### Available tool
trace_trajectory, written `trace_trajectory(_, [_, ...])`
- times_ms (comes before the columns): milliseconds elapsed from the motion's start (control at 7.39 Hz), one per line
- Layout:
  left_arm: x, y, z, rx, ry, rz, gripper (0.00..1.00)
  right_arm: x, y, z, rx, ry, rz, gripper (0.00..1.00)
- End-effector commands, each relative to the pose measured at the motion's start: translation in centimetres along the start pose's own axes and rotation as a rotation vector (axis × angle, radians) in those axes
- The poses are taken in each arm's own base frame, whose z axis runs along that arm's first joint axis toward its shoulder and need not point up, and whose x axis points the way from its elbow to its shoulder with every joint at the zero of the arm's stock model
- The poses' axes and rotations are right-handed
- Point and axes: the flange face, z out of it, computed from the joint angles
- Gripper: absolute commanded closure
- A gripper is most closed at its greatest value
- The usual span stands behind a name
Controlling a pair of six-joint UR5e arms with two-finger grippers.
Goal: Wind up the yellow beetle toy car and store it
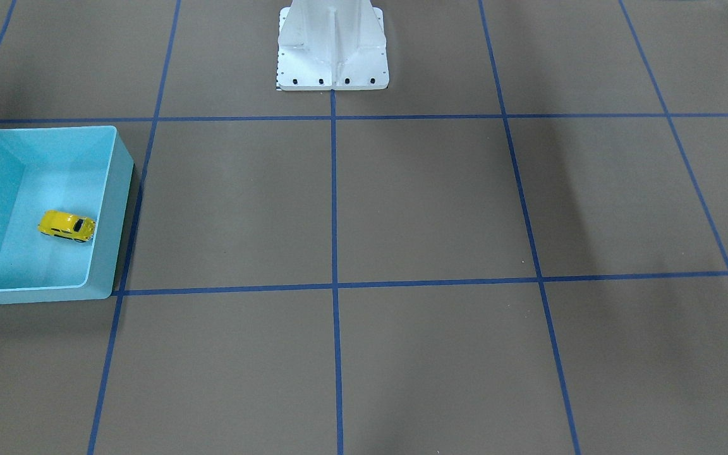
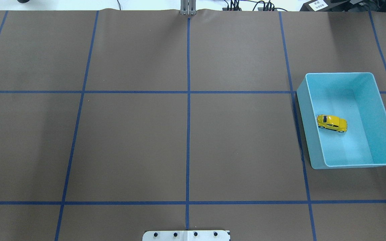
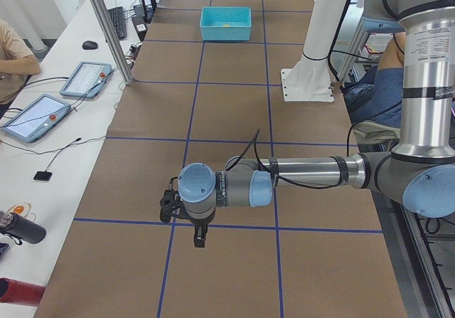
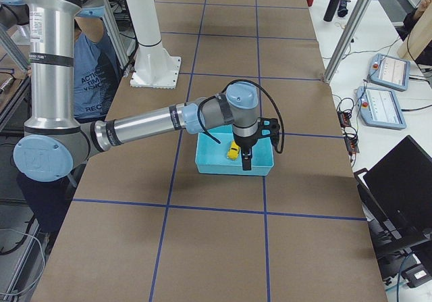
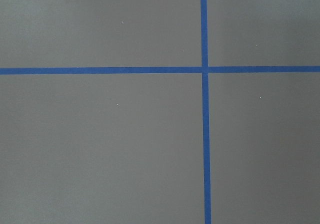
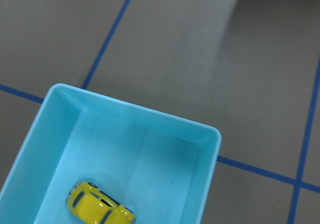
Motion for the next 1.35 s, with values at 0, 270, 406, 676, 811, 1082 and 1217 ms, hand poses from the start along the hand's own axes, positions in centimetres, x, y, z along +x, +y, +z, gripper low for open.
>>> trace_trajectory(0, [0.0,0.0,0.1,-0.001,0.0,0.0,0.0,2.8,2.0,0.0,-0.023,0.014,0.066,0.0])
trace_trajectory(270, [-0.1,0.0,0.1,-0.002,-0.001,0.003,0.0,4.7,2.8,0.4,-0.042,-0.002,0.113,0.0])
trace_trajectory(406, [-0.1,0.0,0.0,0.0,0.0,0.002,0.0,5.0,2.7,0.7,-0.047,0.0,0.119,0.0])
trace_trajectory(676, [-0.1,0.0,0.1,-0.003,-0.001,0.005,0.0,5.6,2.7,0.7,-0.046,0.002,0.133,0.0])
trace_trajectory(811, [-0.1,0.0,0.1,-0.003,-0.001,0.006,0.0,5.8,2.7,0.8,-0.049,0.003,0.137,0.0])
trace_trajectory(1082, [-0.2,0.0,0.2,-0.004,-0.001,0.005,0.0,6.2,2.2,1.4,-0.056,0.005,0.144,0.0])
trace_trajectory(1217, [-0.2,0.0,0.2,-0.004,-0.001,0.005,0.0,6.3,2.3,1.4,-0.057,0.006,0.144,0.0])
